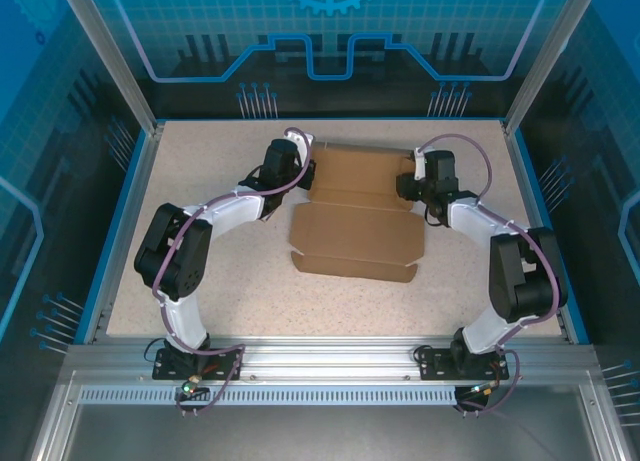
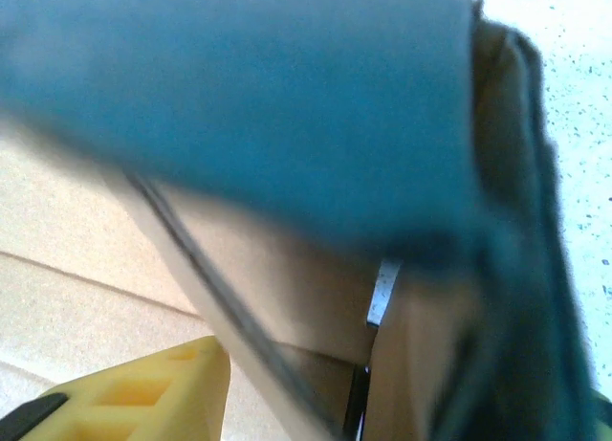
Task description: Fold the paper box
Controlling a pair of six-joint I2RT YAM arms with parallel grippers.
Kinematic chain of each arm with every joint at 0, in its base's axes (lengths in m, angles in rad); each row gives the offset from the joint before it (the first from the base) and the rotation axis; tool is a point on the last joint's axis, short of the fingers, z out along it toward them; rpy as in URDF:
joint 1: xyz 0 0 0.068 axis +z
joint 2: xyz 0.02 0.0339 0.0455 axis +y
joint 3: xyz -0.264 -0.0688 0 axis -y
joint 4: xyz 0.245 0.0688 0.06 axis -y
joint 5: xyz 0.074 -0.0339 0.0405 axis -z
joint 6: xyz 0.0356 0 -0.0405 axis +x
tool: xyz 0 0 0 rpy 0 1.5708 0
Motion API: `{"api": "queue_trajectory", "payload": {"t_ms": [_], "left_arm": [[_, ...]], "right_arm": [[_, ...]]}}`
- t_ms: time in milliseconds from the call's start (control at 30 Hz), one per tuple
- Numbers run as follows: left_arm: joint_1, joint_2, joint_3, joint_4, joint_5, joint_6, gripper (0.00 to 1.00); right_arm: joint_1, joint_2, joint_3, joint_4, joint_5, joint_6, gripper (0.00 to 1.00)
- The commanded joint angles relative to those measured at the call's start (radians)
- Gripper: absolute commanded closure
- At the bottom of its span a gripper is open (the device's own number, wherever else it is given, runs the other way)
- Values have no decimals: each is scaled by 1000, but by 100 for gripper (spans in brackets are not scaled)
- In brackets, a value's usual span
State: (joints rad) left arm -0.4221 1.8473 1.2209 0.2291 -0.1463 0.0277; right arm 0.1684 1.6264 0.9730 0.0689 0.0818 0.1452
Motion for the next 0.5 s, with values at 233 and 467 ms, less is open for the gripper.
{"api": "queue_trajectory", "payload": {"t_ms": [233, 467], "left_arm": [[-8, -37, -1, -2, 30, 14, 100], [-7, -35, -1, -1, 30, 14, 100]], "right_arm": [[27, 37, 58, 1, 82, -3, 60], [47, 41, 89, -93, 256, 14, 63]]}}
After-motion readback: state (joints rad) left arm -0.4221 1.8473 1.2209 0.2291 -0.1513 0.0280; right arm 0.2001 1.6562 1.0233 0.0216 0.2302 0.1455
